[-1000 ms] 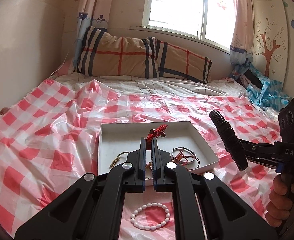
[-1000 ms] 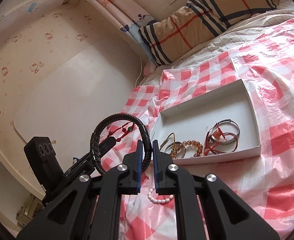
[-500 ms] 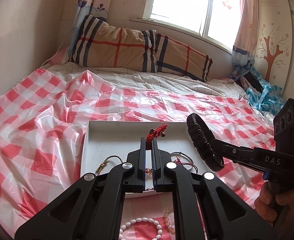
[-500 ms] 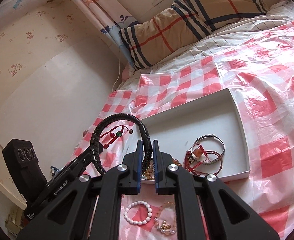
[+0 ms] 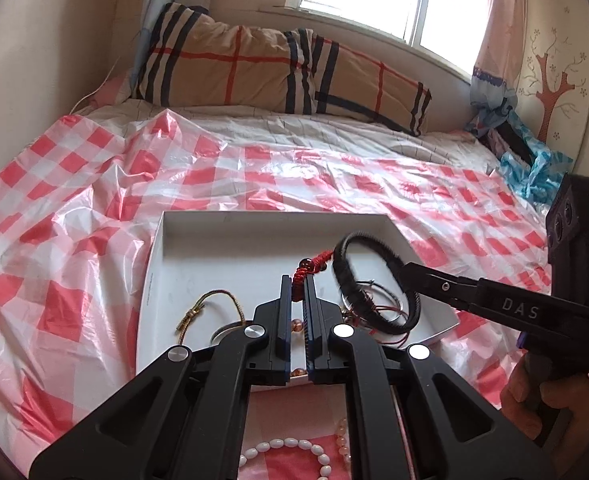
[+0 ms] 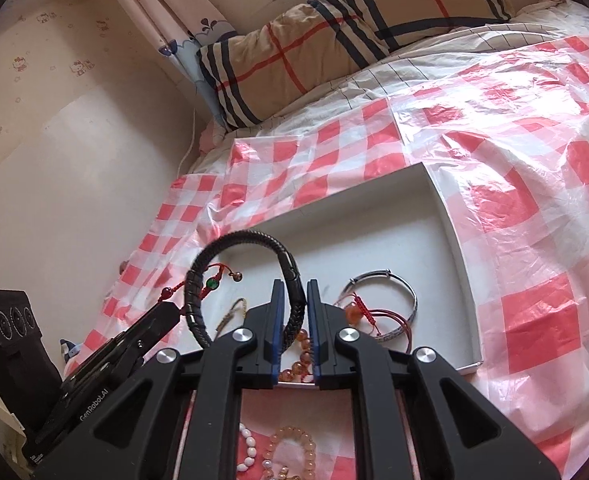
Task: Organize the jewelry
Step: 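Carry the red bead bracelet into the box while the right tool carries the black braided bracelet in, then open both tools over the box and move them back to the pile, then grasp the white bead bracelet with the left tool while the right tool grasps the pale bead bracelet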
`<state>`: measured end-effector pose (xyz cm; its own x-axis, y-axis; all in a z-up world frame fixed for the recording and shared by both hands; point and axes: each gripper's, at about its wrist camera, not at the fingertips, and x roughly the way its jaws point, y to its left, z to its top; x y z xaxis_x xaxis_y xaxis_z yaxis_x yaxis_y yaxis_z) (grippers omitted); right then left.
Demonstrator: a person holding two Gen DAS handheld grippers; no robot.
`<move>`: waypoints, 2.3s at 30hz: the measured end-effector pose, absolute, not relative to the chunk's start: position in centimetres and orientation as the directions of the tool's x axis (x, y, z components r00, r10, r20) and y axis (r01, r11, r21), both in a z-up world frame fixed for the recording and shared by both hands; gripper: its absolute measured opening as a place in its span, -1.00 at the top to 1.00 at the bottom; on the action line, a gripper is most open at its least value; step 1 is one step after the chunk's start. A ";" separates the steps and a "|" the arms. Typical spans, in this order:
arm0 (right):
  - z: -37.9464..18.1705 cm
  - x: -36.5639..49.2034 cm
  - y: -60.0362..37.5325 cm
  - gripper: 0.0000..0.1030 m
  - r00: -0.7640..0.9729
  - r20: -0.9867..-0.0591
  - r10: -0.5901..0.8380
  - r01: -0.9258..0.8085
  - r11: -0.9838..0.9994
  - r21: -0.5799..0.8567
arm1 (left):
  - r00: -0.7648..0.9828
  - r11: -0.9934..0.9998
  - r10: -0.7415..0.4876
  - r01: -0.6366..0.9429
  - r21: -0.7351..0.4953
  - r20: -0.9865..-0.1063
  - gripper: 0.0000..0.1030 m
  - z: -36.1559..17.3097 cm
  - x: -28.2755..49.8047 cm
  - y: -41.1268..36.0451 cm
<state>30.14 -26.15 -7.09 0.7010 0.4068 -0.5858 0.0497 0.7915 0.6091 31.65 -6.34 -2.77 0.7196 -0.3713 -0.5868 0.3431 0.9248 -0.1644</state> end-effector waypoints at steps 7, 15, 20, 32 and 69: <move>-7.3 29.7 -25.8 0.28 0.688 -0.613 0.389 0.054 0.814 0.578 | 0.696 0.937 -0.343 0.305 -0.172 -0.631 0.79 -3.9 32.2 -5.5; -7.5 29.3 -25.3 0.19 0.654 -0.645 0.395 0.059 0.823 0.564 | 0.697 0.954 -0.289 0.263 -0.141 -0.656 0.30 -4.0 31.5 -4.2; -7.2 28.1 -24.7 0.11 0.627 -0.667 0.402 0.036 0.841 0.540 | 0.708 0.962 -0.252 0.260 -0.088 -0.660 -0.01 -3.5 30.4 -3.5; -9.5 26.8 -19.0 0.08 0.450 -0.837 0.312 -0.151 0.950 0.273 | 0.653 0.944 -0.192 0.328 0.045 -0.733 -0.07 -4.9 27.1 -3.6; -11.5 27.4 -20.1 0.83 0.368 -0.872 0.322 -0.183 0.945 0.272 | 0.424 0.825 -0.252 0.564 0.035 -0.870 0.86 -9.6 27.7 -8.8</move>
